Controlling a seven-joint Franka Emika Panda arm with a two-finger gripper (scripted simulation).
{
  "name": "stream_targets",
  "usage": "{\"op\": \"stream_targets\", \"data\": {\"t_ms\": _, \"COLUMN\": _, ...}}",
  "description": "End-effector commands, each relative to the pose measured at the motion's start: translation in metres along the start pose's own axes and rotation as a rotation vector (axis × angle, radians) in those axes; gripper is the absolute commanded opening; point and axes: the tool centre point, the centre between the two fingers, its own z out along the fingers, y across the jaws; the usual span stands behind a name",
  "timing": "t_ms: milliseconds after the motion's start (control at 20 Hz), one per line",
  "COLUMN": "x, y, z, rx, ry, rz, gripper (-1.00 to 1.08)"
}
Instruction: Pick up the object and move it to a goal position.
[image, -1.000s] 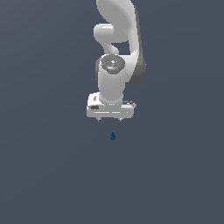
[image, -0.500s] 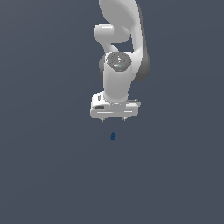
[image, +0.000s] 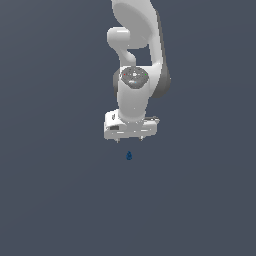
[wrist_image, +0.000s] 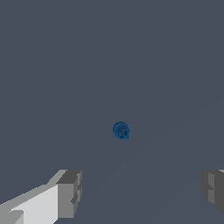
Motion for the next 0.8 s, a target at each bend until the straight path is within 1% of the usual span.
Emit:
{"op": "stream_targets", "data": {"t_ms": 0, "x": 0.002, "y": 0.0, "z": 0.009, "rx": 0.004, "ry": 0.003, "rz": -0.031, "gripper": 1.0}}
{"op": "stream_targets", "data": {"t_ms": 400, "x": 0.008, "y": 0.0, "z": 0.045, "rx": 0.022, "ry": 0.017, "rz": -0.154, "gripper": 1.0}}
{"op": "stream_targets", "data": {"t_ms": 750, "x": 0.01, "y": 0.0, "z": 0.059, "rx": 0.029, "ry": 0.024, "rz": -0.203, "gripper": 1.0}}
